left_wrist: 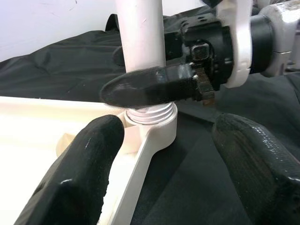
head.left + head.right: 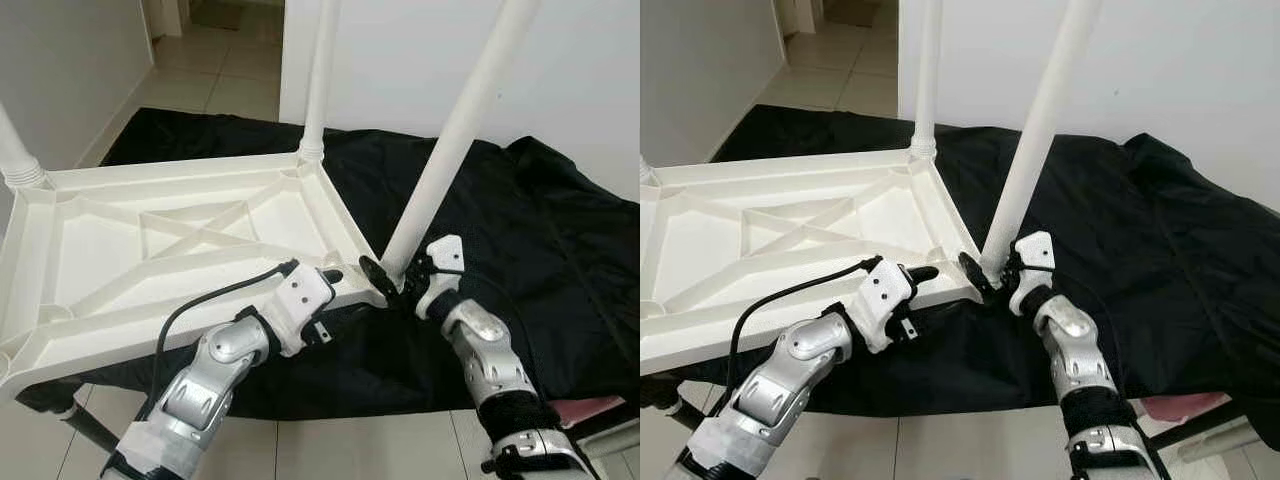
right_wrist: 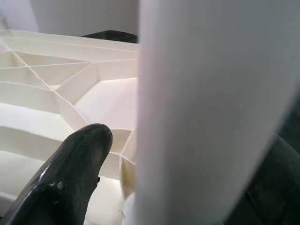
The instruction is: Building children table
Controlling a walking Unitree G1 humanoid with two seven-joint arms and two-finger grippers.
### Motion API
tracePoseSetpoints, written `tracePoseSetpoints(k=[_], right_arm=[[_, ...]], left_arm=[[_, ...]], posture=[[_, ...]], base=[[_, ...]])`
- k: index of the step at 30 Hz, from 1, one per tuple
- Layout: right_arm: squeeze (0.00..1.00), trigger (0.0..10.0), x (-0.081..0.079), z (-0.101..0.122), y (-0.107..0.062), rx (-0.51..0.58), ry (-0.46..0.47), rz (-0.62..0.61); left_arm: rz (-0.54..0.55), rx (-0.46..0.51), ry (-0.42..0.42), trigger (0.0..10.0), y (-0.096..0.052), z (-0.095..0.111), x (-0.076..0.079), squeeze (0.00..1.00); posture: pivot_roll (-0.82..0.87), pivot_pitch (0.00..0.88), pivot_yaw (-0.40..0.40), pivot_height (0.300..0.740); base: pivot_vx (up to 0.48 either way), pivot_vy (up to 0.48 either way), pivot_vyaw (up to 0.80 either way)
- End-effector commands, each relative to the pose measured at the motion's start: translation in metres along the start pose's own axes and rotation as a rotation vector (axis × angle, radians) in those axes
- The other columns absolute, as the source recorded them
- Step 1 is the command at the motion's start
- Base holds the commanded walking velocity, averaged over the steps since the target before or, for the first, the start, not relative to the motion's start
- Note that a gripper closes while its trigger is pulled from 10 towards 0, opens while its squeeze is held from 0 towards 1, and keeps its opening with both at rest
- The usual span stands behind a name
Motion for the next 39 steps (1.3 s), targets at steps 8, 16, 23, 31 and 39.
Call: tracePoseSetpoints(k=[8, 16, 23, 31, 39], right_arm=[[0.0, 0.0, 0.003, -0.008, 0.009, -0.041, -0.016, 0.073], [0.0, 0.0, 0.004, -0.014, 0.006, -0.05, -0.011, 0.087], [0.0, 10.0, 0.003, -0.015, 0.005, -0.052, 0.02, 0.061], [0.0, 10.0, 0.004, -0.02, 0.01, -0.132, 0.015, -0.076], [0.0, 10.0, -0.005, -0.017, 0.011, -0.136, 0.074, -0.229]], left_arm=[[-0.034, 0.006, 0.022, 10.0, 0.006, 0.005, 0.002, 0.0], [-0.029, 0.011, 0.02, 10.0, 0.006, 0.006, 0.002, 0.0], [-0.031, 0.008, 0.02, 10.0, 0.006, 0.005, 0.003, 0.0], [-0.036, 0.007, 0.017, 10.0, 0.007, 0.005, 0.003, 0.0], [-0.031, 0.006, 0.011, 10.0, 0.007, 0.004, 0.005, 0.0]], posture=[[0.02, 0.0, -0.1, 0.74], [0.02, 0.0, -0.1, 0.74], [0.01, 0.0, -0.096, 0.74], [0.01, 0.0, -0.098, 0.74], [0.01, 0.0, -0.101, 0.74]], base=[[0.0, 0.0, 0.0], [0.0, 0.0, 0.0], [0.0, 0.0, 0.0], [0.0, 0.0, 0.0], [0.0, 0.0, 0.0]])
Point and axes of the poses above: a point about 5 cm out from each wrist's last joint towards the gripper, its own y axis pointing out of the wrist towards the gripper, its own z axis along the axis of the wrist's last joint, x = y × z, the point moved 2 cm from there along y, pointing out of the wrist towards the gripper, and after that the axes turned 14 degrees about -y, right-handed, at the moved point
